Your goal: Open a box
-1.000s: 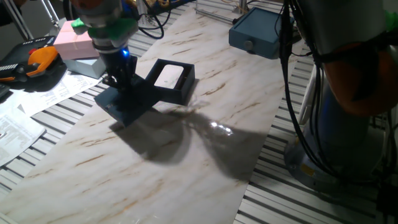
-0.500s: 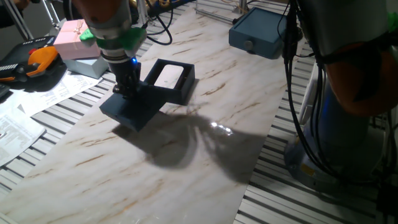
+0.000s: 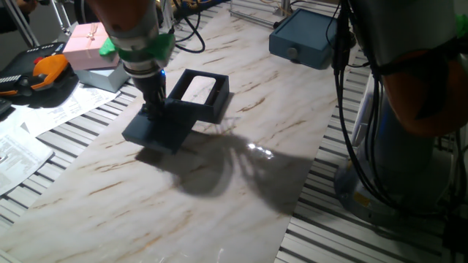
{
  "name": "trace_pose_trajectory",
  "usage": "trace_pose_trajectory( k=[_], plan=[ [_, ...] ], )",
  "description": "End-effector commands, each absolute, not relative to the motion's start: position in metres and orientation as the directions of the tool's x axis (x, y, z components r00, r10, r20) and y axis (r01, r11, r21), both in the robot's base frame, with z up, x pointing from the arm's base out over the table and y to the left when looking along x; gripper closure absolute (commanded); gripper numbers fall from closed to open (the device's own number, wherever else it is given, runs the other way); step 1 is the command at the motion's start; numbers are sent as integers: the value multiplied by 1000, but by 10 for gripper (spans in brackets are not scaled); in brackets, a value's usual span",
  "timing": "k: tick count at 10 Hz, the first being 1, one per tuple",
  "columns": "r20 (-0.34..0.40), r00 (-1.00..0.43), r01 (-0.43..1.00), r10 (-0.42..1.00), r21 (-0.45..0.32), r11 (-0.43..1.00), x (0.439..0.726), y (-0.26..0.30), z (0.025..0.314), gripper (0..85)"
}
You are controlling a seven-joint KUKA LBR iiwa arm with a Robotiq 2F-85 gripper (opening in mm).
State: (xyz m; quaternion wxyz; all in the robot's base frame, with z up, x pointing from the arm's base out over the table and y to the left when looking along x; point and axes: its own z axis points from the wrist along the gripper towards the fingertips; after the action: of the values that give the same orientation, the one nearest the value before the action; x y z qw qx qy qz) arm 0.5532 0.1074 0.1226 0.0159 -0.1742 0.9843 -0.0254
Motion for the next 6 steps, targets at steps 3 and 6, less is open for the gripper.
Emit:
trace_pose_trajectory(
  k=[3, 6],
  plan=[
    [-44, -958, -281, -284, -58, 958, 540, 111, 101, 850],
    [-50, -961, -271, -273, -33, 962, 539, 111, 91, 850]
  ],
)
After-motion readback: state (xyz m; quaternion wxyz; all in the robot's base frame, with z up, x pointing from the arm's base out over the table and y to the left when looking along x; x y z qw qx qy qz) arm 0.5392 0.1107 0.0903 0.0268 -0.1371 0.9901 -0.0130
